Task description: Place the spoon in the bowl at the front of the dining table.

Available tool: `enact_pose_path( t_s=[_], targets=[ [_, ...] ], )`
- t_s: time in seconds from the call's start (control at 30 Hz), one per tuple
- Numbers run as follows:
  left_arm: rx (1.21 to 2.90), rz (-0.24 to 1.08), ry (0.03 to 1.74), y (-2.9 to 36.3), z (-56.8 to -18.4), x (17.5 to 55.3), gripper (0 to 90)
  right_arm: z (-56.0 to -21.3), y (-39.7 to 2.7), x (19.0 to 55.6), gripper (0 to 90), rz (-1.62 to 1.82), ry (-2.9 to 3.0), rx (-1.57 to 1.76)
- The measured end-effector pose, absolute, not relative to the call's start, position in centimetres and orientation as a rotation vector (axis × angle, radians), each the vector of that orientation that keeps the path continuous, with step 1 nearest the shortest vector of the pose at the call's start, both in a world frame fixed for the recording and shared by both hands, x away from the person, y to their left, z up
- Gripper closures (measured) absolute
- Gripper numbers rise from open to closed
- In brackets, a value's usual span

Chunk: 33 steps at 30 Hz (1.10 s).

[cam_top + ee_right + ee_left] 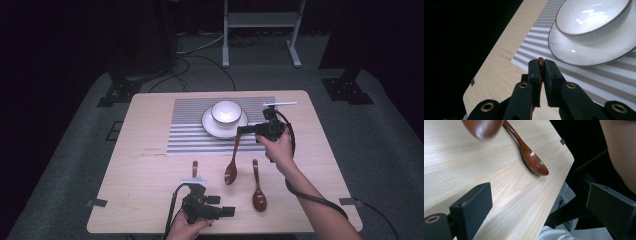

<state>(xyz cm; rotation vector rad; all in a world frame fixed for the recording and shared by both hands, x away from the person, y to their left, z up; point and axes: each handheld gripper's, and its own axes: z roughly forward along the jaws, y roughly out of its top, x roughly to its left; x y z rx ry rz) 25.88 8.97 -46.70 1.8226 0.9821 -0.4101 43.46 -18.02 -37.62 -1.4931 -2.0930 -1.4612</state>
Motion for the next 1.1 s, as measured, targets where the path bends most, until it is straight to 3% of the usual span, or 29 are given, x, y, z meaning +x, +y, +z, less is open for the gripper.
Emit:
enact_pose_path(
  t_s=[1.1],
  targets=[
    [1.824, -0.389, 0.978, 8.9, -46.6, 25.8, 5.2, -31.7, -19.0, 51.3, 83.7, -1.586, -1.994, -1.831]
  ],
)
